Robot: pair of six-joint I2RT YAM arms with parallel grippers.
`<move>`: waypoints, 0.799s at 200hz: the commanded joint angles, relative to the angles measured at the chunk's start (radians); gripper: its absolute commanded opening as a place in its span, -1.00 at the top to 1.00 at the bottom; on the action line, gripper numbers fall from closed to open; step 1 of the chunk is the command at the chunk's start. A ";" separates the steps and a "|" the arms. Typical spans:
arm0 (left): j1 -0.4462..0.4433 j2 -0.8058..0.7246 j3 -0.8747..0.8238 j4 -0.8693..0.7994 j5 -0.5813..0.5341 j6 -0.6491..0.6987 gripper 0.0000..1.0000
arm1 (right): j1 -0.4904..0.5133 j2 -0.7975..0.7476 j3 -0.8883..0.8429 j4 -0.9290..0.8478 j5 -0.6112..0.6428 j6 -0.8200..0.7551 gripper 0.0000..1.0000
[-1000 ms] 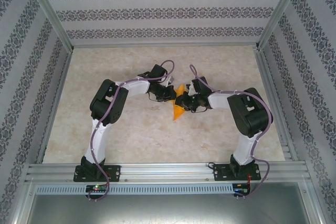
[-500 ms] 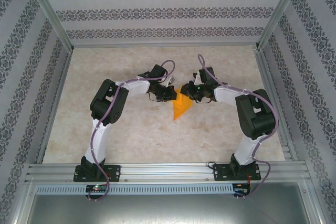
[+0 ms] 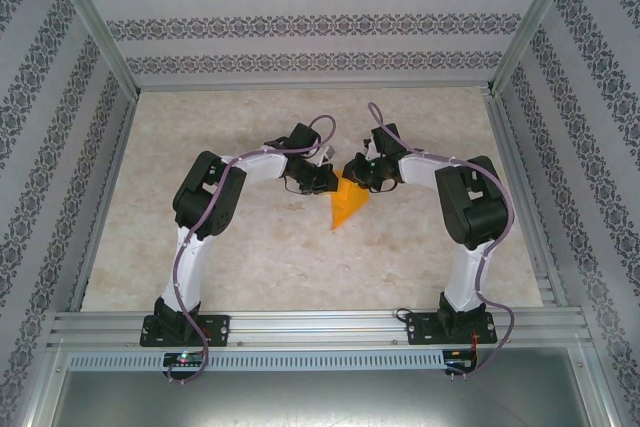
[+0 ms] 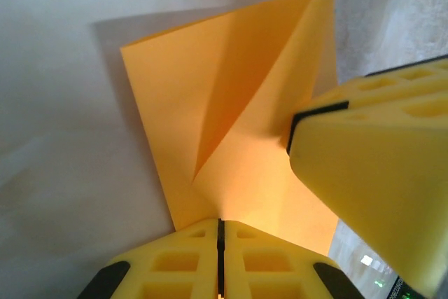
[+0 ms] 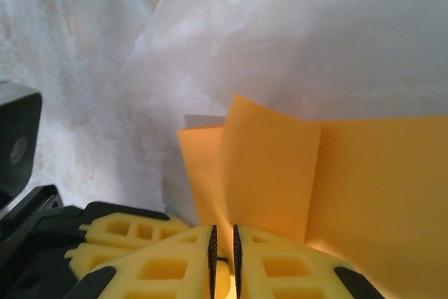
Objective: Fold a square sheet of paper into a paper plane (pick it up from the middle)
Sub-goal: Fourth fold the wing at the center of the table.
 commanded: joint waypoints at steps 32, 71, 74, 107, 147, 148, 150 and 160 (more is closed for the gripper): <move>-0.015 0.026 0.025 -0.040 0.021 0.036 0.79 | -0.003 0.048 0.047 -0.101 0.091 -0.070 0.70; -0.018 0.029 0.021 -0.043 0.024 0.043 0.78 | -0.004 0.065 0.052 -0.115 0.113 -0.085 0.72; -0.018 0.029 0.021 -0.044 0.024 0.043 0.78 | -0.005 0.064 0.050 -0.115 0.115 -0.086 0.72; -0.022 0.031 0.022 -0.052 0.027 0.054 0.77 | -0.007 0.063 0.046 -0.129 0.134 -0.098 0.74; -0.030 0.050 0.042 -0.125 -0.044 0.101 0.78 | -0.006 0.030 0.028 -0.097 0.101 -0.103 0.73; -0.030 0.052 0.044 -0.128 -0.047 0.102 0.78 | -0.006 0.028 0.027 -0.095 0.100 -0.102 0.73; -0.030 0.054 0.046 -0.133 -0.052 0.105 0.77 | -0.006 0.025 0.026 -0.092 0.099 -0.103 0.72; -0.032 0.063 0.049 -0.147 -0.063 0.109 0.79 | -0.003 0.007 0.018 -0.077 0.083 -0.100 0.71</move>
